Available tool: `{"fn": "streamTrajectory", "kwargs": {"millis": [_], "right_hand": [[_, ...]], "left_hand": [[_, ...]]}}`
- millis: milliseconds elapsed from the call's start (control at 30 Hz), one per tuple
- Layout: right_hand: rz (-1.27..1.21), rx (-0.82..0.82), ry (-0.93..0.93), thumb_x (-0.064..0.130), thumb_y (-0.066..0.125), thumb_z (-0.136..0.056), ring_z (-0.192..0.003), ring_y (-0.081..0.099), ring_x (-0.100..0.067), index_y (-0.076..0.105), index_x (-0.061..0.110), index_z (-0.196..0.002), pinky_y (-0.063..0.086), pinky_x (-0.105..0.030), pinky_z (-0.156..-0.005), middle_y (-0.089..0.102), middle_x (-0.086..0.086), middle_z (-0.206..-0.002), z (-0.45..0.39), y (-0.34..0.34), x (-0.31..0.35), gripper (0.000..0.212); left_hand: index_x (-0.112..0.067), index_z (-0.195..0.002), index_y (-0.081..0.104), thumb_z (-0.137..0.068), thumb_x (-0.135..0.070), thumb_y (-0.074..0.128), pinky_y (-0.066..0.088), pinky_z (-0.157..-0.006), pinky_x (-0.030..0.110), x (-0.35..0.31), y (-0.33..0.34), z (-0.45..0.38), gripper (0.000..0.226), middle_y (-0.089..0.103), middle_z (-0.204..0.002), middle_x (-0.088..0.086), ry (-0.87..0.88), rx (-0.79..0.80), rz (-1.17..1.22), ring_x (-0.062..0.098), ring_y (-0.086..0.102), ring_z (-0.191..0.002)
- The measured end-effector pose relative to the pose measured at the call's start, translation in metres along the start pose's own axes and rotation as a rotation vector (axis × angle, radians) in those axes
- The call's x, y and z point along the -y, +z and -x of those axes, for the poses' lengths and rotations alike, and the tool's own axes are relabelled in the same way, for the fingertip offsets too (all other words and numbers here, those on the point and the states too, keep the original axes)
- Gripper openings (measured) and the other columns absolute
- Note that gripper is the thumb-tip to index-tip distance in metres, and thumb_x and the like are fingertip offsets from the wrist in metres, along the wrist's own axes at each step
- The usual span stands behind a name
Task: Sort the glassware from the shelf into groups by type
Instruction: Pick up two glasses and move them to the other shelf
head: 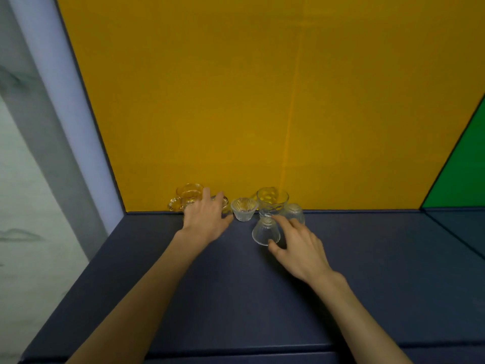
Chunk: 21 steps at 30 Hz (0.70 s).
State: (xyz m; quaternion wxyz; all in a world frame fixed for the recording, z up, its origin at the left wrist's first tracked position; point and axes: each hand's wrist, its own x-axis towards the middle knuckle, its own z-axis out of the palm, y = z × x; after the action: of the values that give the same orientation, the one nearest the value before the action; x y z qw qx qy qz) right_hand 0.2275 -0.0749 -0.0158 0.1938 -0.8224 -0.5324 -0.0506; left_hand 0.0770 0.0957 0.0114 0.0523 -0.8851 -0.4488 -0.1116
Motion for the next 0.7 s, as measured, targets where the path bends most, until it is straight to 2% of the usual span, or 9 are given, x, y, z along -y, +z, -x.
{"fn": "streamTrajectory", "kwargs": {"millis": [100,233,333,433,600,700], "right_hand": [[0.004,0.004,-0.023,0.049,0.053,-0.092,-0.114,0.058,-0.027,0.037,0.03,-0.148,0.049,-0.039,-0.083,0.057,-0.002,-0.125,-0.005,0.005,0.004,0.061],[-0.002,0.031,-0.028,0.051,0.053,-0.092,-0.116,0.056,-0.028,0.028,0.032,-0.153,0.05,-0.041,-0.084,0.052,-0.004,-0.13,-0.01,0.014,0.005,0.069],[-0.014,0.053,-0.027,0.054,0.053,-0.092,-0.118,0.053,-0.029,0.026,0.033,-0.154,0.051,-0.042,-0.085,0.049,-0.005,-0.13,-0.011,0.022,0.004,0.071],[-0.043,0.032,-0.026,0.054,0.056,-0.09,-0.116,0.054,-0.03,0.031,0.033,-0.148,0.051,-0.041,-0.082,0.05,-0.005,-0.128,-0.009,0.025,0.006,0.066],[-0.168,0.009,-0.028,0.051,0.067,-0.085,-0.107,0.061,-0.027,0.037,0.03,-0.12,0.046,-0.038,-0.075,0.06,0.001,-0.118,-0.005,0.025,0.013,0.051],[-0.221,0.035,0.026,0.052,0.074,-0.079,-0.11,0.062,-0.029,0.035,0.028,-0.124,0.046,-0.039,-0.08,0.063,-0.001,-0.12,-0.005,0.025,0.014,0.063]], "left_hand": [[-0.023,-0.135,0.038,-0.089,-0.064,0.058,0.048,-0.073,0.041,0.001,-0.001,0.01,0.064,0.048,-0.128,0.011,-0.014,0.03,0.057,0.035,0.06,-0.109],[-0.026,-0.128,0.033,-0.079,-0.068,0.068,0.041,-0.071,0.039,-0.001,-0.002,0.024,0.073,0.063,-0.116,0.009,-0.025,0.078,0.128,0.034,0.064,-0.105],[-0.028,-0.123,0.032,-0.073,-0.07,0.072,0.041,-0.072,0.037,0.0,-0.004,0.031,0.077,0.065,-0.113,0.005,-0.028,0.081,0.182,0.032,0.064,-0.104],[-0.03,-0.122,0.033,-0.07,-0.072,0.073,0.043,-0.076,0.039,0.001,-0.007,0.038,0.078,0.064,-0.116,0.003,-0.036,0.062,0.239,0.033,0.063,-0.107],[-0.035,-0.113,0.032,-0.066,-0.071,0.077,0.043,-0.079,0.039,0.005,-0.011,0.05,0.075,0.064,-0.109,0.0,-0.095,-0.062,0.427,0.031,0.063,-0.104],[-0.039,-0.106,0.035,-0.055,-0.074,0.081,0.049,-0.079,0.04,0.012,-0.012,0.052,0.078,0.063,-0.102,-0.005,-0.156,-0.107,0.653,0.025,0.06,-0.1]]}}
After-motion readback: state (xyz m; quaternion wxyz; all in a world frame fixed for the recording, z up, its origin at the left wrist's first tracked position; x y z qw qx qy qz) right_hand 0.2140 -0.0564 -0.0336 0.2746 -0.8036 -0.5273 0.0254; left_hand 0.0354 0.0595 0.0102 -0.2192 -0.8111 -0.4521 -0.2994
